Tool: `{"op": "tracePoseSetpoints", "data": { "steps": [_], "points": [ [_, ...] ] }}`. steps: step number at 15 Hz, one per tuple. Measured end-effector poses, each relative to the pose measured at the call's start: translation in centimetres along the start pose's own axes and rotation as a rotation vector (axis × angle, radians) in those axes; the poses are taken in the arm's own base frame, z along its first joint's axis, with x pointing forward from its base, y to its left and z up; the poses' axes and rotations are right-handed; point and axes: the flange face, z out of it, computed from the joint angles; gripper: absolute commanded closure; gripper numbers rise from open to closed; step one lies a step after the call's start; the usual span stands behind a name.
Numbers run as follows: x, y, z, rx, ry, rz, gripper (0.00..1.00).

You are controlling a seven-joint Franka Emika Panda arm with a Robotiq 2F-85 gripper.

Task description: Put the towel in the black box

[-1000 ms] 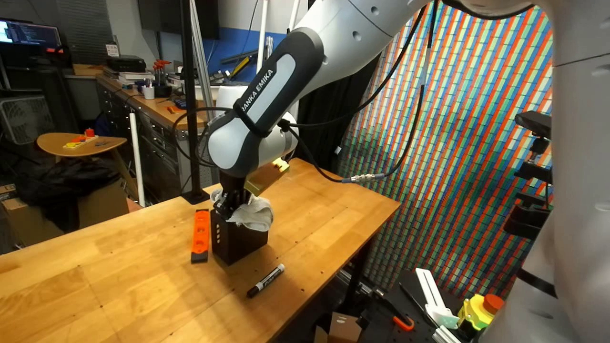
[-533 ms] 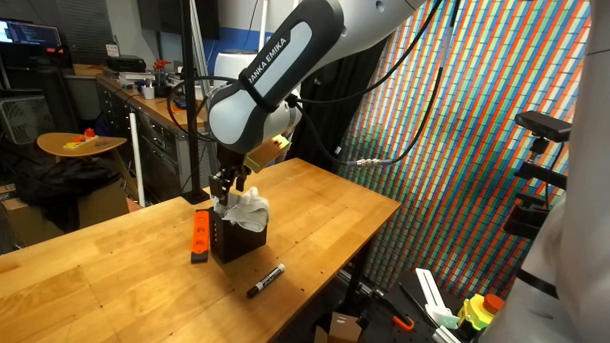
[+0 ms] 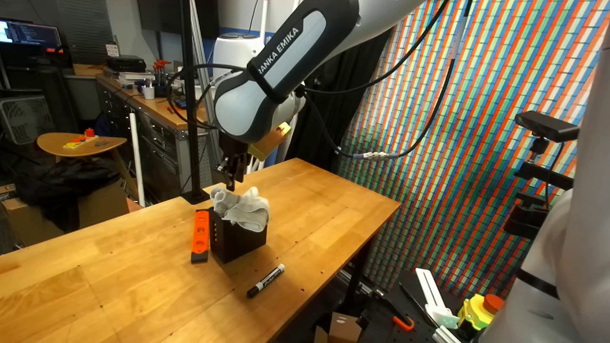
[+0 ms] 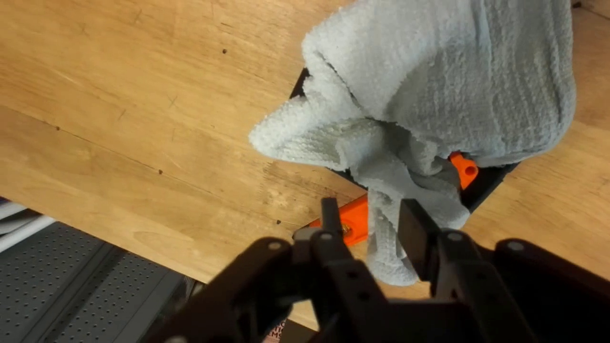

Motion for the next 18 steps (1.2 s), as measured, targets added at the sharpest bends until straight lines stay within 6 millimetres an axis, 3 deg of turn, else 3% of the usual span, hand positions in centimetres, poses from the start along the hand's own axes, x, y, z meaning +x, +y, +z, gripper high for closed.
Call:
{"op": "tracePoseSetpoints", "data": {
  "steps": [2,8,18],
  "points": [
    [-0.1,0.3,0.2,-0.006,-0.004,-0.001,1.0],
    [-0.5,0.5,1.8,-0.002,-0.037,0.0,1.0],
    [-0.6,-2.7,7.1,0.054,-0.118,-0.031,1.0]
  ]
}}
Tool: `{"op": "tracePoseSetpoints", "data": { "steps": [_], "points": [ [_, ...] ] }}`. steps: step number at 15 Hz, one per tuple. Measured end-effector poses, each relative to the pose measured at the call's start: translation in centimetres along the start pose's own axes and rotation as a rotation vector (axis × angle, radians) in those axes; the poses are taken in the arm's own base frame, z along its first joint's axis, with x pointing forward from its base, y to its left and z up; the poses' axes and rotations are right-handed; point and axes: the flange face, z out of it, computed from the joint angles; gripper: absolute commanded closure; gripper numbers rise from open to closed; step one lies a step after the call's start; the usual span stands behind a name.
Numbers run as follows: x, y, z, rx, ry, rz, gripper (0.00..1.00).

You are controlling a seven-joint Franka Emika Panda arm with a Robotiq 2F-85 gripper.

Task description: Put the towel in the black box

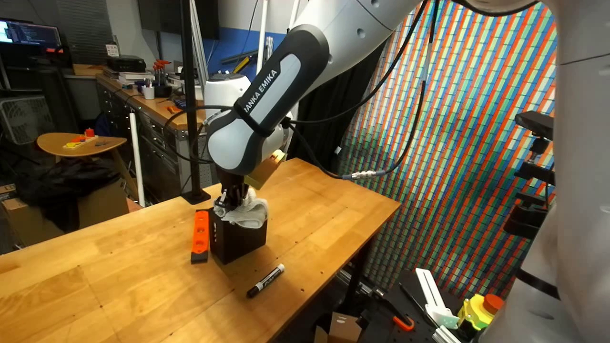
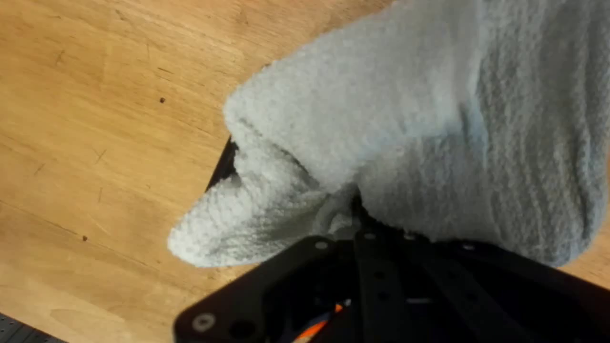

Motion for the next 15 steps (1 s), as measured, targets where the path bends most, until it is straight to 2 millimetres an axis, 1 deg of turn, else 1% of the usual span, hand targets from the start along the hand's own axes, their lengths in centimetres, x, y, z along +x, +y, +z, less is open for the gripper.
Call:
{"op": "tracePoseSetpoints", "data": {
  "steps": [3,8,15],
  "points": [
    [0.1,-0.6,1.5,0.027,-0.017,0.01,1.0],
    [-0.1,-2.2,4.8,0.128,-0.051,0.045,1.0],
    [0.3,-2.6,5.1,0.225,-0.032,0.086,1.0]
  ]
}}
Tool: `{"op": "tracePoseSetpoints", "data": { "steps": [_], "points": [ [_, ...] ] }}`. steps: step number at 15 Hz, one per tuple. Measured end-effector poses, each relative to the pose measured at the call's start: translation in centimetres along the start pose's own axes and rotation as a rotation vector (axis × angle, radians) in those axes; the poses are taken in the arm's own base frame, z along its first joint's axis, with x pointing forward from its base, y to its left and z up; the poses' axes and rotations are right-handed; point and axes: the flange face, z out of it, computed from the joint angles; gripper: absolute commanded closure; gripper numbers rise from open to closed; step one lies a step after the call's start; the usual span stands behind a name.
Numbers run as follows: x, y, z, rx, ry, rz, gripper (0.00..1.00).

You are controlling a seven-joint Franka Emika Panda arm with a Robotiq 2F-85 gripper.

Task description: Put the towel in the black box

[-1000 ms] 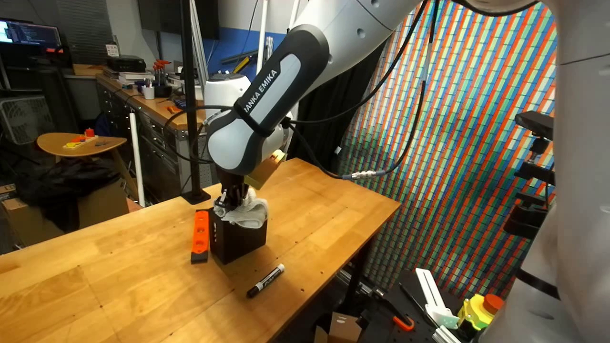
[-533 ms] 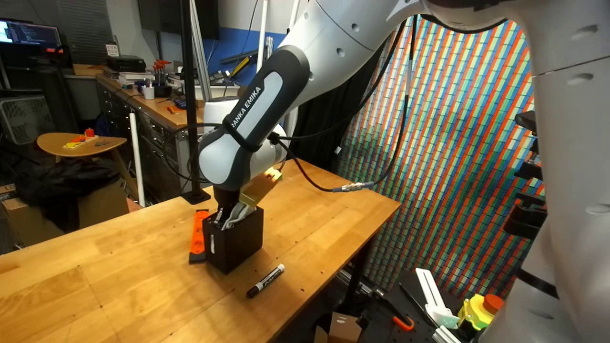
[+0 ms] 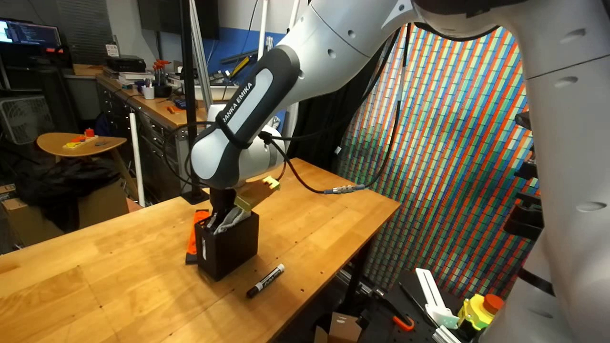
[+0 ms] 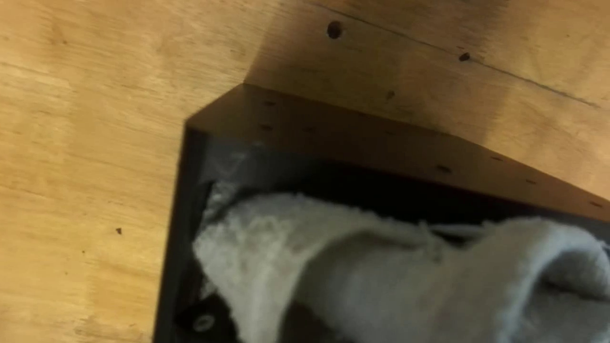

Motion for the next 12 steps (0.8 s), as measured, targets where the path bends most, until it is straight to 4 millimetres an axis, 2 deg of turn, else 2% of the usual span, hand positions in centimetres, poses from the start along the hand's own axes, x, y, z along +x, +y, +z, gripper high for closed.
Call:
{"op": "tracePoseSetpoints", "data": {
  "steps": [5,7,12],
  "points": [
    [0.3,0.0,-0.8,-0.006,0.013,-0.005,1.0],
    [0.7,0.2,-2.3,-0.027,0.035,-0.016,1.0],
    [1.1,1.0,-7.5,-0.116,0.086,-0.052,1.0]
  ]
}}
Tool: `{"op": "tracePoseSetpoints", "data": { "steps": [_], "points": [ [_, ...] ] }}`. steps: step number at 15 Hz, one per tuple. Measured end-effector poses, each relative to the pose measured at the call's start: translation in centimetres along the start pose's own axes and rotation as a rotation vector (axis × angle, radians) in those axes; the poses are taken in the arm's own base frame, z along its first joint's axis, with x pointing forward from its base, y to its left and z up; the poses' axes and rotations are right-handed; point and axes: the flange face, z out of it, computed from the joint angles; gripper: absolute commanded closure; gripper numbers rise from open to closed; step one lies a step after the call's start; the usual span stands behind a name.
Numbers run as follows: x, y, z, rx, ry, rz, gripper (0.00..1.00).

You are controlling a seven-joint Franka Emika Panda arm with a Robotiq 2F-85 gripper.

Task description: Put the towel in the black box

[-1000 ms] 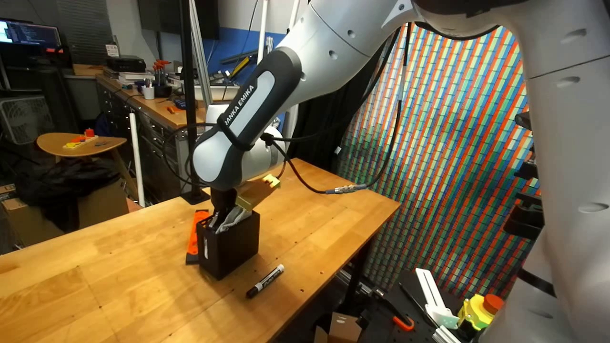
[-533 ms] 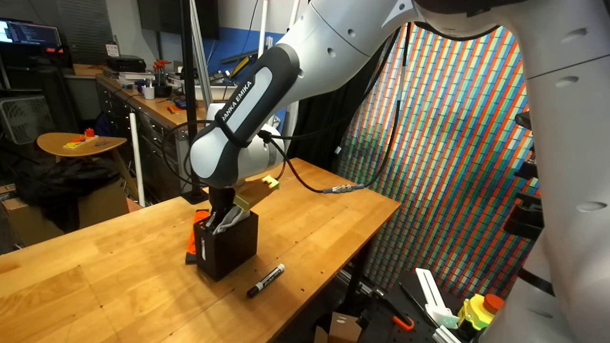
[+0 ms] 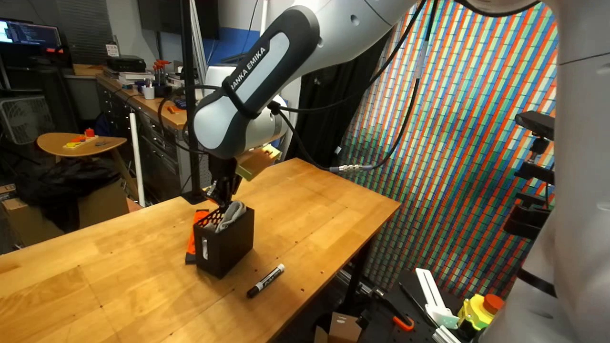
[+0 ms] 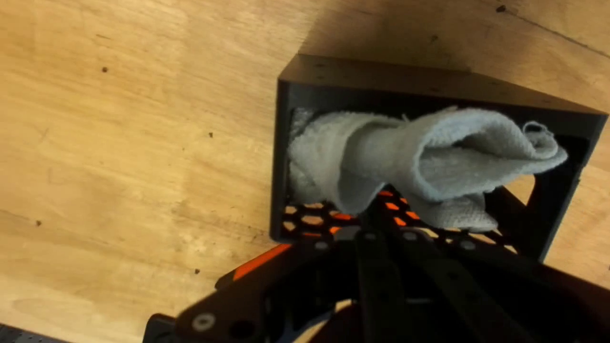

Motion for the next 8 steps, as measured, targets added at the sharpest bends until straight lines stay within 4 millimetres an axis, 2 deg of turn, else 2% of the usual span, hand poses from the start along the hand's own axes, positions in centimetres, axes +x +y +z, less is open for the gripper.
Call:
{"op": "tracePoseSetpoints", "data": {
  "steps": [4,8],
  "points": [
    [-0.5,1.2,-2.9,-0.065,0.008,-0.008,1.0],
    [-2.7,2.3,-4.7,-0.108,-0.009,0.022,1.0]
  ]
}}
